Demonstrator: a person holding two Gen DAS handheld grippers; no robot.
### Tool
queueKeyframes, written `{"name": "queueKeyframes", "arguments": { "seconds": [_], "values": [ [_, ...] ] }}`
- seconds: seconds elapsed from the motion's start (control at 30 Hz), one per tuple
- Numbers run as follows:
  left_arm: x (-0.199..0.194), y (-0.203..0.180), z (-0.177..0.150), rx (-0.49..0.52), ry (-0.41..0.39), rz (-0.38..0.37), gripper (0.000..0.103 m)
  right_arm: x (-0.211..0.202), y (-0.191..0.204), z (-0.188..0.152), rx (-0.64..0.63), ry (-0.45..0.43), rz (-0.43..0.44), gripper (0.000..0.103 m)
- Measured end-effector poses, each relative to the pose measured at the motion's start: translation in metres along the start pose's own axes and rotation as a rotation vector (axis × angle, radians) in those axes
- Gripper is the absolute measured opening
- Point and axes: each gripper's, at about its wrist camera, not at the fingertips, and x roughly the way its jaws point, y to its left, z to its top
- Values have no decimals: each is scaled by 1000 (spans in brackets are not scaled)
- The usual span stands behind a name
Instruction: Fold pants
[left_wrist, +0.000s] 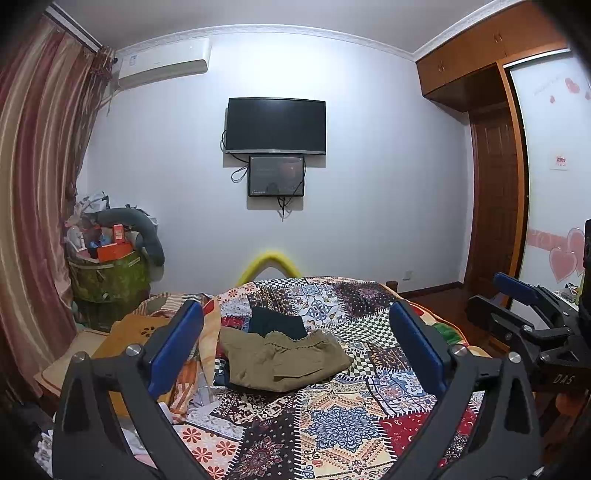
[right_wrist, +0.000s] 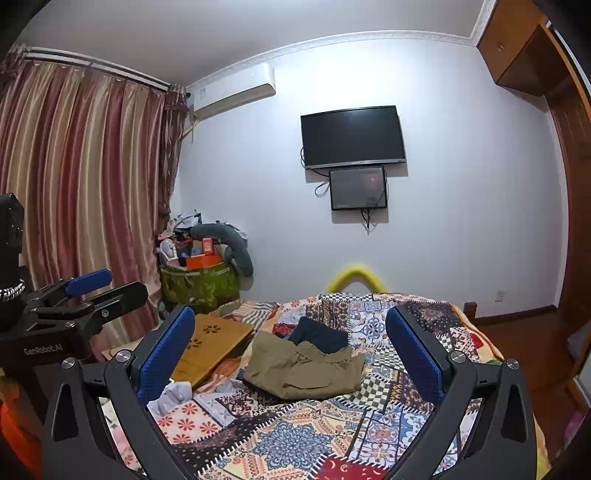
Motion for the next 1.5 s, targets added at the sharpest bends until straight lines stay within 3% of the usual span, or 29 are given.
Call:
{"name": "queueKeyframes", "arguments": {
  "seconds": [1.5],
  "values": [
    [25,4,-14,-17,61,-19,103,3,-4,-5,24,36,-23,103]
  ]
}}
